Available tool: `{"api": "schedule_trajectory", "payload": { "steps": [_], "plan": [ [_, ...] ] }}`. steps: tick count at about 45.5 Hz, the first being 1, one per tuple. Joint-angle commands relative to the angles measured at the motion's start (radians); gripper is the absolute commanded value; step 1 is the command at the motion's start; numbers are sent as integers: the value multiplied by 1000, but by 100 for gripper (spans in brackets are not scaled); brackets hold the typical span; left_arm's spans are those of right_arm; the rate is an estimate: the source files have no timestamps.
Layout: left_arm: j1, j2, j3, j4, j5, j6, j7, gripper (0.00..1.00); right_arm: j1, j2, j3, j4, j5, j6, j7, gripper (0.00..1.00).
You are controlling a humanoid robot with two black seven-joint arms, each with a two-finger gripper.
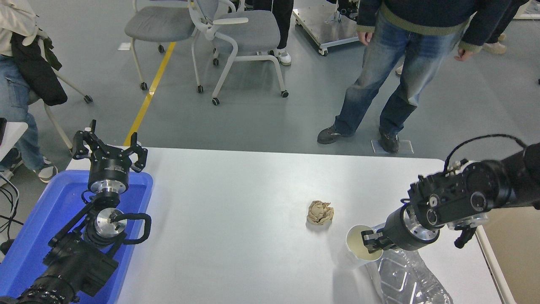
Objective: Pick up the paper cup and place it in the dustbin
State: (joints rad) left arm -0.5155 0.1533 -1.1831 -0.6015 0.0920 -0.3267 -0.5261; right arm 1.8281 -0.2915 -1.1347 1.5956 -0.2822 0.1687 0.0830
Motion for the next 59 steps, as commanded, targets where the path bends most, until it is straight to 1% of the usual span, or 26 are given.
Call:
{"api": "schedule_trajectory", "payload": {
  "steps": [1,10,19,25,31,38,42,46,53,59],
  "plan": [
    [0,0,0,0,0,0,0,99,198,-38,-31,55,20,120,1,0],
    [0,-1,0,0,0,0,0,99,356,-69,-57,64,23,251,0,0],
    [0,0,0,0,0,0,0,99,490,-75,-89,66,31,371,-2,0],
    [0,0,0,0,0,0,0,99,534,-83,-102,66,29,405,-2,0],
    [0,-1,0,0,0,0,0,99,562,-100,-125,52,24,405,-3,0],
    [0,0,0,0,0,0,0,99,580,-207,-129,-29,34,388,-12,0],
    [0,0,0,0,0,0,0,99,580,-299,-131,-117,35,361,-14,0],
    [0,0,0,0,0,0,0,99,573,-391,-137,-193,50,292,-17,0],
    [0,0,0,0,0,0,0,99,540,-543,-146,-270,141,88,-23,0],
    [0,0,0,0,0,0,0,99,450,-652,-91,-312,205,-109,-23,0]
  ]
}}
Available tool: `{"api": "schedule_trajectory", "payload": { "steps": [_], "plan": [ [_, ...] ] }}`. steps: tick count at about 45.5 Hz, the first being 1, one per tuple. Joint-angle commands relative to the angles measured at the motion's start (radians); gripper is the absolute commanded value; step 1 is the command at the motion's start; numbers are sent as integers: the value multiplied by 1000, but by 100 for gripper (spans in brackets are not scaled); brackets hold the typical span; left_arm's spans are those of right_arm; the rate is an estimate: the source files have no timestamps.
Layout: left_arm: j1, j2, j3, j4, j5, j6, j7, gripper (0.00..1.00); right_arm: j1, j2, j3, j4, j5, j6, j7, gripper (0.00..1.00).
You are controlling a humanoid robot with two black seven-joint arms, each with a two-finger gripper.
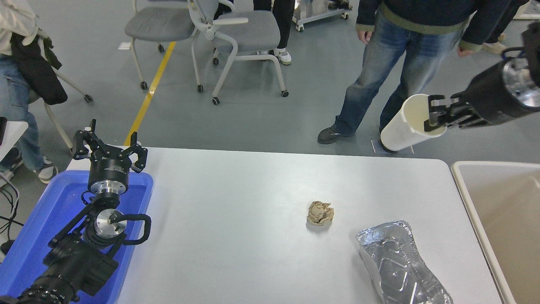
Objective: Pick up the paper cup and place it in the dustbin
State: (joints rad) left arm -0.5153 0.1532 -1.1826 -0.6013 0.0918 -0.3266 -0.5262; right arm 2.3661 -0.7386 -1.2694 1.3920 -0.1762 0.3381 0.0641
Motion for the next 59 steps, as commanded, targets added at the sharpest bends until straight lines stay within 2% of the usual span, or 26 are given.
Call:
{"api": "schedule_trajectory", "payload": {
  "steps": [1,13,19,23,29,33,39,43,45,59],
  "plan": [
    [0,0,0,0,0,0,0,99,-108,-220,60,-119,110,-309,-4,0],
    [-2,0,0,0,0,0,0,99,-476,-317,376,-283,305,-612,-7,0],
    [-2,0,0,0,0,0,0,99,-669,-298,508,-415,418,-672,-10,0],
    [-2,-1,0,0,0,0,0,99,-790,-277,611,-482,483,-697,-27,0],
    [-2,0,0,0,0,0,0,99,-990,-237,798,-594,500,-748,-37,0],
    [-2,0,0,0,0,0,0,99,-1143,-167,916,-723,500,-742,-40,0],
    [-2,-1,0,0,0,0,0,99,-1341,-32,1065,-974,498,-706,-75,0],
    [-2,-1,0,0,0,0,0,99,-1449,59,1159,-1132,492,-633,-96,0],
    [-2,-1,0,0,0,0,0,99,-1525,128,1234,-1269,488,-544,-107,0],
    [-2,-1,0,0,0,0,0,99,-1696,191,1389,-1311,489,-424,-112,0]
  ]
}}
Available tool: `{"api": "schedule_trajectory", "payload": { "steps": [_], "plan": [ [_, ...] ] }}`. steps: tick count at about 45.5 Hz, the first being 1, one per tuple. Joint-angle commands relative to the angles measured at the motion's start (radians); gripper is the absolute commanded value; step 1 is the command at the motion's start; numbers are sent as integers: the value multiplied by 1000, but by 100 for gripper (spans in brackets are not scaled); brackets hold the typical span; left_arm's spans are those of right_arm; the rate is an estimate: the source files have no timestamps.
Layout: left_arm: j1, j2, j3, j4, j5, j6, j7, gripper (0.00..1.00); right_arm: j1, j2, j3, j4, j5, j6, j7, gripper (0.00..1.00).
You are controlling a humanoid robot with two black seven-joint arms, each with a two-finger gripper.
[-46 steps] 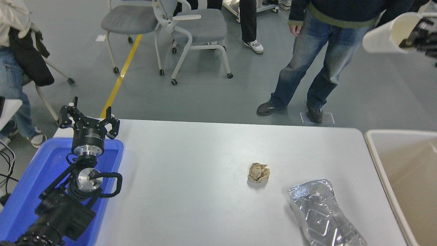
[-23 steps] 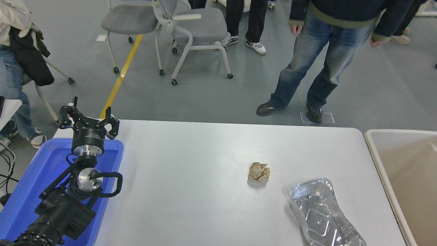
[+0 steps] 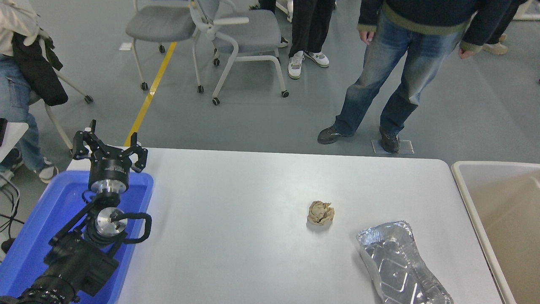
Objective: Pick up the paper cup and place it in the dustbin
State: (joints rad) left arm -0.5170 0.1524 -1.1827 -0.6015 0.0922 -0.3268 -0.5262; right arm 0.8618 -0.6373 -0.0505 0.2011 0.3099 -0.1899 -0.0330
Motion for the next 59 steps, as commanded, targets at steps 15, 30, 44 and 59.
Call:
{"api": "schedule_trajectory", "payload": {
  "steps": [15,30,44,59],
  "plan": [
    [0,-1,0,0,0,0,0,99,-317,140,209,-120,5,136,-10,0],
    [0,-1,0,0,0,0,0,99,-334,148,209,-127,3,129,-7,0],
    [0,-1,0,0,0,0,0,99,-357,148,212,-138,6,135,-8,100],
    [0,-1,0,0,0,0,0,99,-342,142,213,-137,3,136,-11,100]
  ]
}}
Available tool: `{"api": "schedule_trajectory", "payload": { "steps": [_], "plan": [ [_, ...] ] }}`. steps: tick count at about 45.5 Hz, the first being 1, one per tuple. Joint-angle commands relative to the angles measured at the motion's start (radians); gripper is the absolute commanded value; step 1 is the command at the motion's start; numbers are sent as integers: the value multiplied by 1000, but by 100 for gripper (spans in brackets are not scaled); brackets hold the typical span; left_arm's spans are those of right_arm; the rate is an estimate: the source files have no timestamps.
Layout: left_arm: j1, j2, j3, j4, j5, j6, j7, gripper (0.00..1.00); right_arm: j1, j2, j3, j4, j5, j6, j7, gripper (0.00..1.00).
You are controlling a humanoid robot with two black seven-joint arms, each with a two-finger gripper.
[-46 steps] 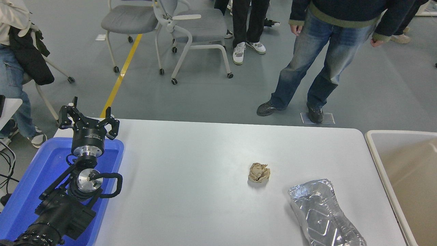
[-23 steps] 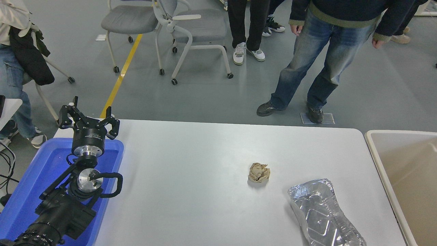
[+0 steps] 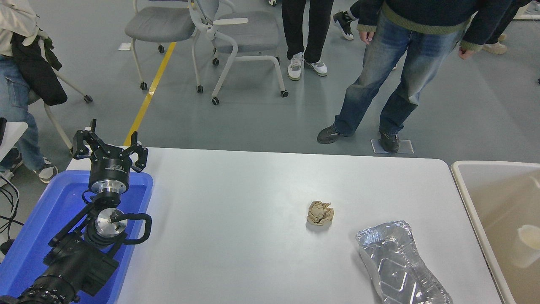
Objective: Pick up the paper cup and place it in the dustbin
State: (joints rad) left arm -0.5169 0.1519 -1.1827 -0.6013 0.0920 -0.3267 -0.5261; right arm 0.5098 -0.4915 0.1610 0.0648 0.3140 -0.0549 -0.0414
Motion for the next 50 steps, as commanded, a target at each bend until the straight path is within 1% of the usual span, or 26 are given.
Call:
{"api": "schedule_trajectory", "payload": {
  "steps": [1,6,14,18,24,29,36,38,42,46,50],
  "plan": [
    [0,0,0,0,0,0,0,99,12,-4,2,1,-1,3,-3,100],
    [0,0,0,0,0,0,0,99,48,-2,-3,6,-3,4,-6,100],
    [0,0,0,0,0,0,0,99,113,-4,-18,12,-15,55,-6,100],
    [0,0,0,0,0,0,0,99,150,-10,-20,16,-61,58,-6,100],
    [0,0,0,0,0,0,0,99,188,-30,-23,65,-160,58,-6,100],
    [0,0,0,0,0,0,0,99,236,-102,-23,205,-236,49,-5,100],
    [0,0,0,0,0,0,0,99,321,-252,-23,492,-355,27,-6,100],
    [0,0,0,0,0,0,0,99,355,-291,-24,574,-398,-6,-6,100],
    [0,0,0,0,0,0,0,99,407,-329,-32,679,-469,-45,-8,100],
    [0,0,0,0,0,0,0,99,458,-355,-84,759,-536,-51,-9,100],
    [0,0,0,0,0,0,0,99,533,-358,-179,811,-558,-56,-8,100]
  ]
}}
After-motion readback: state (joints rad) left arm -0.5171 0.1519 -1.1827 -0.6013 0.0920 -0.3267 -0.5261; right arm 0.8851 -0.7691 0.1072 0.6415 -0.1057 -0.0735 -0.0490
